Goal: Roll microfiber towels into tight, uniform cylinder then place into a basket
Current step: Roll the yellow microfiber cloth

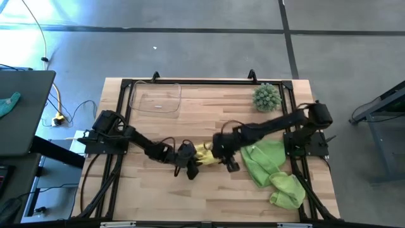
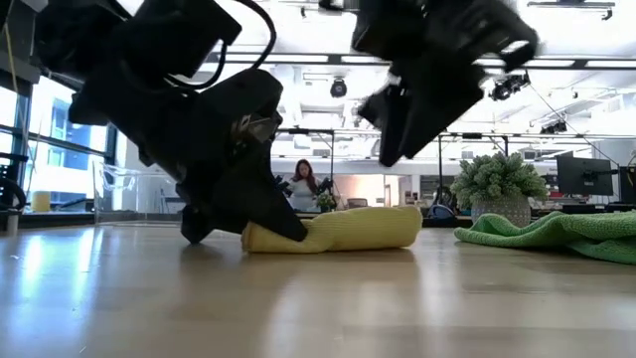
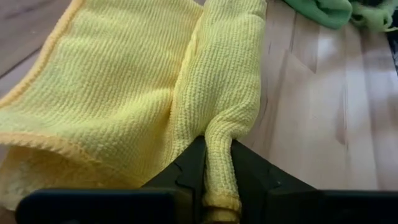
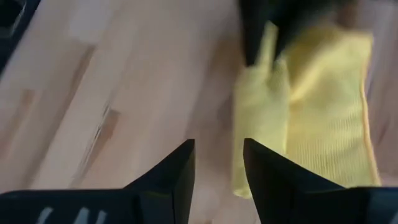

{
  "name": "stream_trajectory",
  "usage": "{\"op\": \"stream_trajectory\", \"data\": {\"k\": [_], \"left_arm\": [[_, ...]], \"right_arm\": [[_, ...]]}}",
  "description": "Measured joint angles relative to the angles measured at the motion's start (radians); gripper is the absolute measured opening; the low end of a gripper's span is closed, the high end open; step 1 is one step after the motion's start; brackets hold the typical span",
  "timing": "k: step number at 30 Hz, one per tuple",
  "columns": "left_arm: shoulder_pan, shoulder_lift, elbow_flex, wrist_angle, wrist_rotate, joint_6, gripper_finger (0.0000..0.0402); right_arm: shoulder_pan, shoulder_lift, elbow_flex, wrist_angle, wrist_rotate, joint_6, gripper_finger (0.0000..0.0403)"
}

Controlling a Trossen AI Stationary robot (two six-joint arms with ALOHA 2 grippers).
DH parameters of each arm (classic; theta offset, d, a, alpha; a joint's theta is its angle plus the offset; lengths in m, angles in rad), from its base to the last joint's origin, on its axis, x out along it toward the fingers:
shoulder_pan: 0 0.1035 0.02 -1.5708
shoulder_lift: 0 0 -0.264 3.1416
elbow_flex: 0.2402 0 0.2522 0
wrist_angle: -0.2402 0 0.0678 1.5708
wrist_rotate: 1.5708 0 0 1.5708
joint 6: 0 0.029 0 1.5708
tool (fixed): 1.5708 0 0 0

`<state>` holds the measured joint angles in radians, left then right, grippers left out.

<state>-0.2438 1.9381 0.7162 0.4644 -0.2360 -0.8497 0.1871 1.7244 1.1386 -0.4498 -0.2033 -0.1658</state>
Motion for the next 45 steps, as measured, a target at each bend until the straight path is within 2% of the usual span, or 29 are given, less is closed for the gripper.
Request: {"op": "stream_trajectory", "data": {"k": [4, 10, 14, 21, 26, 34, 38, 45], "left_arm": [[0.001, 0.0, 0.0, 0.0, 0.005, -0.001, 0.0055], [0.001, -0.002, 0.0, 0.001, 0.004, 0.0, 0.0054], [0.004, -0.002, -0.002, 0.008, 0.004, 0.004, 0.0054], [0.004, -0.002, -0.004, 0.021, 0.003, 0.01, 0.0054], [0.004, -0.002, -0.004, 0.021, 0.002, 0.009, 0.0054], [0.004, -0.018, -0.006, 0.013, 0.01, 0.007, 0.0054], [0.004, -0.043, -0.008, 0.001, 0.026, 0.005, 0.0054], [0.001, -0.057, -0.008, -0.015, 0.028, 0.0, 0.0054]], "right_arm": [[0.098, -0.012, -0.092, 0.07, 0.099, -0.083, 0.013], [0.161, -0.011, -0.302, 0.483, 0.287, 0.017, 0.0127], [0.18, -0.011, -0.391, 0.684, 0.37, 0.003, 0.0124], [0.153, -0.011, -0.485, 0.786, 0.461, -0.032, 0.0124], [0.123, -0.011, -0.485, 0.791, 0.431, -0.018, 0.0132], [0.078, -0.009, -0.484, 0.811, 0.409, -0.015, 0.0189], [0.049, -0.009, -0.484, 0.809, 0.348, -0.014, 0.0195], [0.018, -0.005, -0.484, 0.814, 0.345, -0.014, 0.0195]]}}
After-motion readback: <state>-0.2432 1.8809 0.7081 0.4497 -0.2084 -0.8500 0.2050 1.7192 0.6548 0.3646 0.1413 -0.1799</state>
